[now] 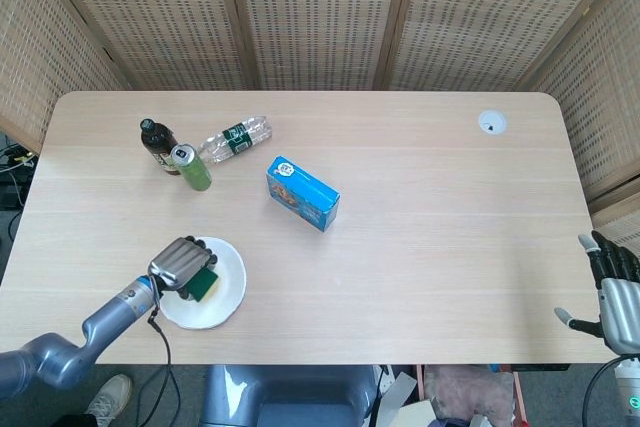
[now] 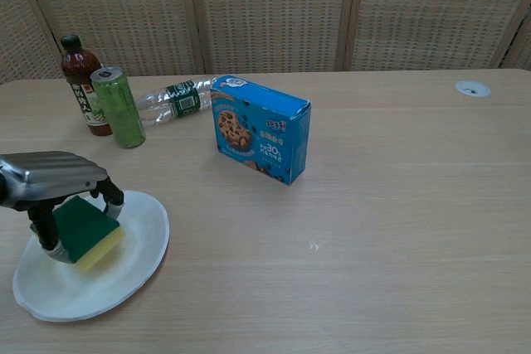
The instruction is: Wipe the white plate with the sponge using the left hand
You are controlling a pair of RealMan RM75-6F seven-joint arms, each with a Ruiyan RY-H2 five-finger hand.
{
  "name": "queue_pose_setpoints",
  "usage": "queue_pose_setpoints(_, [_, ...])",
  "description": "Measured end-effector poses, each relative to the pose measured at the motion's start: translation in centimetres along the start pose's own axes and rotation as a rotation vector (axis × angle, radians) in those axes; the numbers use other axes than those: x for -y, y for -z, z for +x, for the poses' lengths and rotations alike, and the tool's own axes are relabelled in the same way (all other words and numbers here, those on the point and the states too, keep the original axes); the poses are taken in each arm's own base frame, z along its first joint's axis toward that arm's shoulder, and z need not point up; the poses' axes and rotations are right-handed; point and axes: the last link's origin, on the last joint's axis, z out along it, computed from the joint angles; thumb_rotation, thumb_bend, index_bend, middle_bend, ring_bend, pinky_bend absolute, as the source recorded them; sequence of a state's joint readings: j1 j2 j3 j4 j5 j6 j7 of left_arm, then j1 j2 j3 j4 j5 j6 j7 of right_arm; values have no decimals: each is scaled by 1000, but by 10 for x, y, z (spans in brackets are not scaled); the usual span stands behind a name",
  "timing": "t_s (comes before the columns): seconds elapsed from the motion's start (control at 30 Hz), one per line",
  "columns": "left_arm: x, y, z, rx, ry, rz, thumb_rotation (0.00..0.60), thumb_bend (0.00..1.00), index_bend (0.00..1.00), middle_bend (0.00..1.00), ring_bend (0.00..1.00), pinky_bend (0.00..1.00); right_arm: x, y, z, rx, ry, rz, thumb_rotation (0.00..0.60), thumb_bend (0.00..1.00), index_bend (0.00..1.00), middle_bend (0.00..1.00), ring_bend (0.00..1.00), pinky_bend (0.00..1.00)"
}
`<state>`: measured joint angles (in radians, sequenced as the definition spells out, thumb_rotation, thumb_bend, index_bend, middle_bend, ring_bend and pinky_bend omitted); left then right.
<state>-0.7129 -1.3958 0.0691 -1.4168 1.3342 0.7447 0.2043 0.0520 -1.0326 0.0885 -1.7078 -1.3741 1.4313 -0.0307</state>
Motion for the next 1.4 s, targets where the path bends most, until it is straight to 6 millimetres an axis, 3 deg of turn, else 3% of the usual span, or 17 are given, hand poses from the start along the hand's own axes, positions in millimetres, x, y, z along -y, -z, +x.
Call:
queue_pose_setpoints(0.27, [13,1,-13,-2,5,44,600,150,571,447,277,264,1,1,0,1,0,5,600,0,0,0,0,0])
queue_pose_setpoints(0.57, [7,-26,-26,-26,-7,42,600,151,571,447,277,254,-1,0,1,-4,-2,-1,600,0,0,0,0,0])
queue_pose_setpoints(1.0, [-9,-61,9,-117,-31,42,600,150,572,447,277,254,-2,1,3,-7,-9,-3,600,0,0,0,0,0])
queue_pose_setpoints(1.23, [-14,-52,20,-135,1,23,600,150,576,451,277,253,-1,1,3,-4,-9,-1,600,0,0,0,0,0])
queue_pose_setpoints(1.4, [-5,-38,7,-65,-10,33,600,150,575,451,277,251,0,1,3,-4,-6,2,600,0,0,0,0,0])
